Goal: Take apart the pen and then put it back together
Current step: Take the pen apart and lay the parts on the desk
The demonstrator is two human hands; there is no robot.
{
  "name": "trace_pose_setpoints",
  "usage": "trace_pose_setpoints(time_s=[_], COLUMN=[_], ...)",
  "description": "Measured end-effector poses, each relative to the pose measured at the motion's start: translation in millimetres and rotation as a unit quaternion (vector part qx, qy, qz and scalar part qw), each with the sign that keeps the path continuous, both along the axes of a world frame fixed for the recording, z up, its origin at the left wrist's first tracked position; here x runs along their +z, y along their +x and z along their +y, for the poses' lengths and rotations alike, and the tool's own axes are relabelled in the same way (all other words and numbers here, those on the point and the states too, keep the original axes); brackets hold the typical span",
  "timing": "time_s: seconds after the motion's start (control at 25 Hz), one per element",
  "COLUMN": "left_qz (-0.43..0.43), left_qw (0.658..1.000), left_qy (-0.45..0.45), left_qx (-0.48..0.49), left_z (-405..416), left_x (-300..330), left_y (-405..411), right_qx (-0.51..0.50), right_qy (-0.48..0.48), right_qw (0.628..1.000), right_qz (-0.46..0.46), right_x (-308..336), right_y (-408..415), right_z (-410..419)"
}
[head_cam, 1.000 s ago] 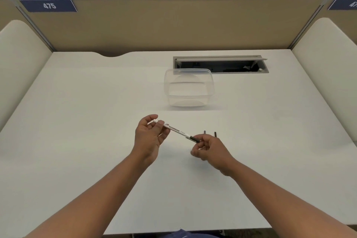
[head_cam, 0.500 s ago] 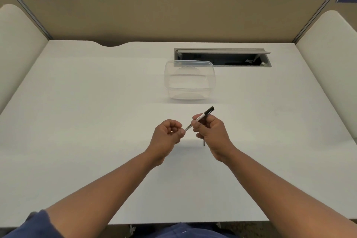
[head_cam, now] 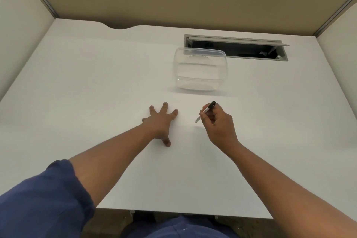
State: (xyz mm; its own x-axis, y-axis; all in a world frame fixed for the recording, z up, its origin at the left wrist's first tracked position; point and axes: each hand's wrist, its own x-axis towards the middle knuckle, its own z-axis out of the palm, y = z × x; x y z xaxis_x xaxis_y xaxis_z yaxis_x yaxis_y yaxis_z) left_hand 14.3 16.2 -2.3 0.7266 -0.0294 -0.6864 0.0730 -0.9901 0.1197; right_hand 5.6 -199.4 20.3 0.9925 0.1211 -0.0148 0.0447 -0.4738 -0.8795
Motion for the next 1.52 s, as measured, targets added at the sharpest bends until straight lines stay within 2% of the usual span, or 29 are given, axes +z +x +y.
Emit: trace_pose_setpoints(time_s=[0.08,0.2,0.36,0.56,0.68,0.92,1.08,1.24,1.52], left_qz=[-0.002,-0.003,0.001,0.000,0.004,0.005,0.003,0.007,0.010], left_qw=[1.000,1.000,1.000,1.000,1.000,1.000,1.000,1.000,1.000], left_qy=[0.000,0.000,-0.005,-0.005,-0.010,-0.014,-0.013,-0.012,-0.017], left_qx=[0.000,0.001,0.006,0.007,0.010,0.017,0.017,0.015,0.021], left_z=[0,0,0,0,-1,-2,-1,-2,-1], left_x=[-3,-5,-6,-6,-7,-6,-5,-4,-1], left_y=[2,3,4,4,4,3,3,3,1], right_qx=[0.023,0.056,0.061,0.049,0.074,0.067,0.056,0.095,0.064], right_qy=[-0.030,-0.100,-0.085,-0.083,-0.104,-0.094,-0.089,-0.172,-0.084], right_qw=[0.999,0.993,0.994,0.995,0.991,0.993,0.994,0.979,0.994], right_qz=[-0.023,0.001,-0.031,-0.003,0.027,0.032,-0.036,0.052,0.038], right_x=[-8,-20,-23,-24,-27,-22,-16,-27,-7], right_y=[3,3,1,0,-2,1,-1,-3,-6], right_z=[1,0,-2,-6,-7,-9,-4,-5,-5])
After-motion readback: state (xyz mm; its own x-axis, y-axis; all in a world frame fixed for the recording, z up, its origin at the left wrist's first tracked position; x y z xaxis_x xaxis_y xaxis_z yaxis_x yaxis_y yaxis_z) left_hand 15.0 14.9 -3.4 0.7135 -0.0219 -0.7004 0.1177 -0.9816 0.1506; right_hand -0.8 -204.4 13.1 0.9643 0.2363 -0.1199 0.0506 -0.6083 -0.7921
